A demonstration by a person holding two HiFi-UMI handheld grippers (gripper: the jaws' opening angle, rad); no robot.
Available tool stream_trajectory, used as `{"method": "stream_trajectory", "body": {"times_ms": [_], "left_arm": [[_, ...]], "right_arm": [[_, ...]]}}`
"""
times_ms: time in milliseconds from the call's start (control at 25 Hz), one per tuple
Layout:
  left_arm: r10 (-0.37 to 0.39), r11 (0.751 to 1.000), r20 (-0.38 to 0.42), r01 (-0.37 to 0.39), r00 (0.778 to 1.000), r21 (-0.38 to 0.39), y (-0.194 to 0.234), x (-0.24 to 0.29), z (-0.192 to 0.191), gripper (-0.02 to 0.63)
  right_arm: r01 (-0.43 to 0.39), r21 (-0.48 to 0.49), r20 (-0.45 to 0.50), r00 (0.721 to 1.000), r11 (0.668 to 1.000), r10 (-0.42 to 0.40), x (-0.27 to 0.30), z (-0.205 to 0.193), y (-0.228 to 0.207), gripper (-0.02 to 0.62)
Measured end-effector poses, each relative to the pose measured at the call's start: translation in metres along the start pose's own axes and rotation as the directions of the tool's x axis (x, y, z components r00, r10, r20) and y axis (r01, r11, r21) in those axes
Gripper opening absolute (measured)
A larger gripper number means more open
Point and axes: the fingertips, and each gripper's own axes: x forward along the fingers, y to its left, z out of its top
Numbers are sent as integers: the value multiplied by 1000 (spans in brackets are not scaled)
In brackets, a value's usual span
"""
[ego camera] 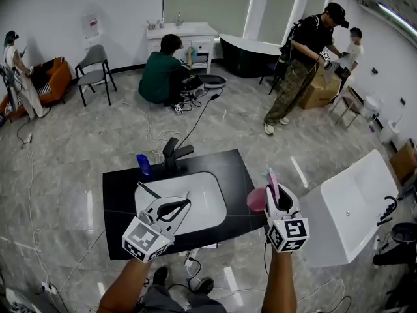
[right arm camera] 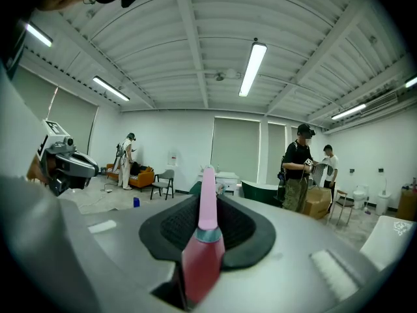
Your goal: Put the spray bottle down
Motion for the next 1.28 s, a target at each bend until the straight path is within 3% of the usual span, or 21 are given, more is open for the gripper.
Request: {"method": "stream_trajectory", "body": {"times_ms": [1280], "left_arm": [[-14, 997, -80, 8, 997, -74, 25, 90, -93, 5]], "right_arm": [[-38, -2, -30, 999, 999, 37, 106, -127, -38, 94]]}}
